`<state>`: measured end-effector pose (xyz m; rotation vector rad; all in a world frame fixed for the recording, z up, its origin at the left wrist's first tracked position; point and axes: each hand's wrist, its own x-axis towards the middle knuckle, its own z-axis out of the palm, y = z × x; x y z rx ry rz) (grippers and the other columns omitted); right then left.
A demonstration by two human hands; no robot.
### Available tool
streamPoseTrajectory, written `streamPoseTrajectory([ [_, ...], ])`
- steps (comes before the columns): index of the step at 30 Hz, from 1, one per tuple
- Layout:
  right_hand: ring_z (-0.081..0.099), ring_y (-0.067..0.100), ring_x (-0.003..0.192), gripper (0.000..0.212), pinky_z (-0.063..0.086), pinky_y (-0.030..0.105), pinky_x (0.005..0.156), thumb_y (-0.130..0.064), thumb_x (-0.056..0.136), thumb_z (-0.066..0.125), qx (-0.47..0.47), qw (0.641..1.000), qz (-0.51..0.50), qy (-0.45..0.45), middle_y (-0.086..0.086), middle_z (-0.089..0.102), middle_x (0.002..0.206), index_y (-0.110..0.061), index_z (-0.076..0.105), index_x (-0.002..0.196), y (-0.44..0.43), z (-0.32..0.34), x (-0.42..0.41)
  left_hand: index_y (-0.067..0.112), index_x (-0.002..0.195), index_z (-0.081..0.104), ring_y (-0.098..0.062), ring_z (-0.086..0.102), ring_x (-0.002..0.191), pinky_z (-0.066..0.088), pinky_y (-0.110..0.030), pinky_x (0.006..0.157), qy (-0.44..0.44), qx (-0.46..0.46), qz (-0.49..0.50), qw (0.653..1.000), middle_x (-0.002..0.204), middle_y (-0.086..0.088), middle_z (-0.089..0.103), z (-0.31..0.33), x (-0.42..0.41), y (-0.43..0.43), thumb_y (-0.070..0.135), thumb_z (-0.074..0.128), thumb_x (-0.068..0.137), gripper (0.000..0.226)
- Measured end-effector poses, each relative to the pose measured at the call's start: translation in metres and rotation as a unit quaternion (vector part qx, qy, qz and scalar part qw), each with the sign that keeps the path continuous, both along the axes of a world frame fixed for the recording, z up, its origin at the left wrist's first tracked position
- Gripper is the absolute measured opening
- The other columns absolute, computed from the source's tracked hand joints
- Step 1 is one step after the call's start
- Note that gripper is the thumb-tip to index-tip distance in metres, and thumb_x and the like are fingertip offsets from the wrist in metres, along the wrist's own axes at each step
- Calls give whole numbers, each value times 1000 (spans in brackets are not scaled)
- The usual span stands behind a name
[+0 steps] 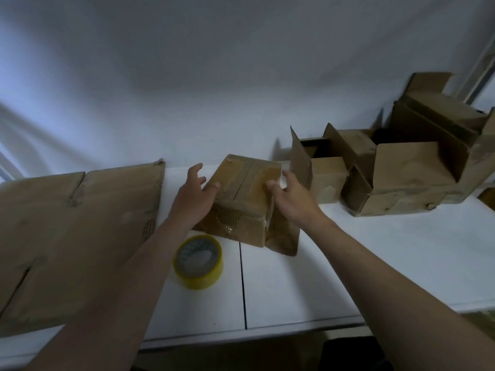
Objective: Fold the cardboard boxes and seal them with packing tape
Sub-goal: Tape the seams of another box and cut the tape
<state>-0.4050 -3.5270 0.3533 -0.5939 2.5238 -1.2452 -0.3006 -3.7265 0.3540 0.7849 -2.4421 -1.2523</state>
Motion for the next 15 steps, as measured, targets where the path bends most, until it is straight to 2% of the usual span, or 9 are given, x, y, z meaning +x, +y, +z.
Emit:
streamPoseTrajectory([
  [2,61,19,112,47,46,47,104,-47,99,50,-14,1000,6,12,-7,63,124,-37,36,143,-17,0,2,29,155,27,-23,49,133,38,-33,97,19,41,-17,999,152,-2,48,-2,-6,-1,32,54,103,59],
  [3,65,22,109,48,50,47,99,-46,96,52,-21,999,-2,29,-6,65,121,-38,36,141,-23,2,1,28,154,30,-21,51,130,38,-31,95,44,48,-11,998,150,-1,49,0,-8,-2,29,56,102,59],
  [5,66,20,104,50,52,33,85,-37,100,53,-57,997,-8,49,-6,67,113,-33,34,146,-30,14,0,25,154,31,-12,54,118,42,-28,90,102,62,18,993,146,5,50,7,-10,-7,23,59,101,60],
  [7,61,10,100,57,45,22,75,-36,105,50,-115,992,-19,42,-13,62,106,-27,25,155,-32,32,-2,25,158,25,-5,55,110,46,-20,82,156,73,23,985,139,10,50,17,-8,-15,10,60,99,70],
  [9,58,13,118,69,45,28,94,-50,104,45,-188,981,-34,15,-10,61,128,-32,11,161,-34,44,-5,29,160,18,-8,55,117,50,-21,87,186,69,1,980,133,12,51,26,-4,-21,2,60,96,81],
  [10,54,19,129,70,45,39,105,-58,102,42,-218,975,-32,6,-7,55,142,-39,8,161,-35,48,-5,34,159,17,-9,56,119,51,-26,92,192,72,-15,979,128,11,52,32,-1,-20,3,60,97,82],
  [12,52,24,134,62,46,52,109,-67,100,35,-241,970,-17,-7,-7,51,148,-45,24,157,-37,49,-3,50,151,27,4,57,110,50,-32,96,194,90,-38,976,118,14,53,39,3,-16,18,56,102,65],
  [14,58,24,125,51,53,47,100,-64,102,33,-262,964,-20,-41,-8,61,131,-38,51,142,-36,52,0,64,130,43,11,56,108,49,-37,101,179,107,-44,977,118,21,56,41,7,-15,38,48,105,36],
  [15,61,24,119,43,55,42,93,-60,103,34,-275,959,-31,-57,-10,63,120,-36,59,128,-34,53,2,63,123,50,5,56,114,48,-43,105,174,121,-40,976,120,25,58,41,8,-15,46,45,104,26],
])
